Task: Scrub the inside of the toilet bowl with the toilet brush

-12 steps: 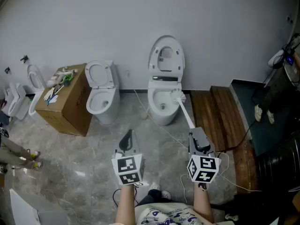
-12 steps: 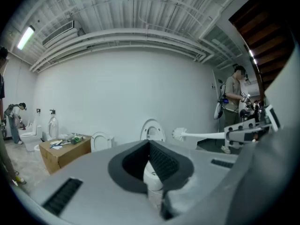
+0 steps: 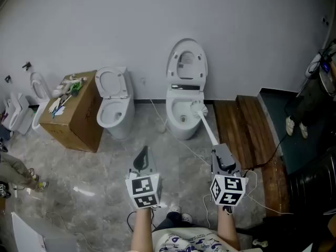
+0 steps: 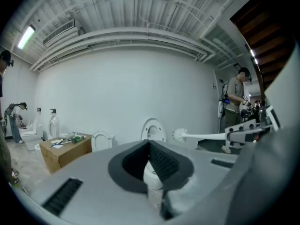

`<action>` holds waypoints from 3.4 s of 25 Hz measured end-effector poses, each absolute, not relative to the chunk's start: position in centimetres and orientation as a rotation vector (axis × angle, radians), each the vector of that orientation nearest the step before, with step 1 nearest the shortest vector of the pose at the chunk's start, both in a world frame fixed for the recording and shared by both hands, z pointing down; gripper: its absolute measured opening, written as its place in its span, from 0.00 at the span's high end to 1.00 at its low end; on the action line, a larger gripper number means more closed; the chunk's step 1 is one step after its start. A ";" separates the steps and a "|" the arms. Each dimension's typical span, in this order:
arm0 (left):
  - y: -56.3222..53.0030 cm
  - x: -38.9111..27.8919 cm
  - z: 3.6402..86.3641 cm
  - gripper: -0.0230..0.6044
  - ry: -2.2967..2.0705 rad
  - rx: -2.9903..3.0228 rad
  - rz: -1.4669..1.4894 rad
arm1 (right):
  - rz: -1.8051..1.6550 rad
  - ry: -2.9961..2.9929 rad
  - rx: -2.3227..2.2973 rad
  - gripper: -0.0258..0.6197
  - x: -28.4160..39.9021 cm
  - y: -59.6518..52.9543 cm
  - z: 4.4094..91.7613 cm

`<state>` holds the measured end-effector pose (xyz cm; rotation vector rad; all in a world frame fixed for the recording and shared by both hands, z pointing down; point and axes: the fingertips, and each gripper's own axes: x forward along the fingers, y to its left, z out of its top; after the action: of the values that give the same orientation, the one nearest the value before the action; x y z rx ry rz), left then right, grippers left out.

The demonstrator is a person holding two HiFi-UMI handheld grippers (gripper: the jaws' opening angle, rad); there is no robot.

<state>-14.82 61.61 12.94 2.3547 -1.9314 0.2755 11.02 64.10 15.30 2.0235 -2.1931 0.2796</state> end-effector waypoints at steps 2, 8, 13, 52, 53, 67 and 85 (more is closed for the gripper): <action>61.3 -14.9 13.0 0.96 -1.930 2.354 0.276 | 0.294 -2.195 2.024 0.71 10.9 63.9 15.4; 59.9 -15.0 13.2 0.96 -1.921 2.360 0.274 | 0.332 -2.212 2.034 0.71 10.6 62.6 15.7; 58.1 -15.7 13.6 0.96 -1.913 2.365 0.275 | 0.338 -2.197 2.051 0.71 10.0 60.9 16.0; 34.3 -10.0 15.6 0.96 -1.953 2.274 0.330 | 0.411 -2.217 1.986 0.71 16.9 35.2 17.6; 33.4 -9.7 15.5 0.96 -1.961 2.269 0.328 | 0.412 -2.224 1.979 0.71 17.2 34.1 17.5; 25.6 -7.5 17.3 0.96 -1.977 2.196 0.397 | 0.497 -2.253 1.882 0.71 19.0 25.3 19.7; 11.1 -7.8 19.1 0.96 -1.902 2.236 0.413 | 0.539 -2.173 1.909 0.71 18.6 12.0 21.8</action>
<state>-7.81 11.07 19.15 2.2356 -1.9022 0.4126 18.59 12.05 21.80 1.9093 -2.1732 0.5391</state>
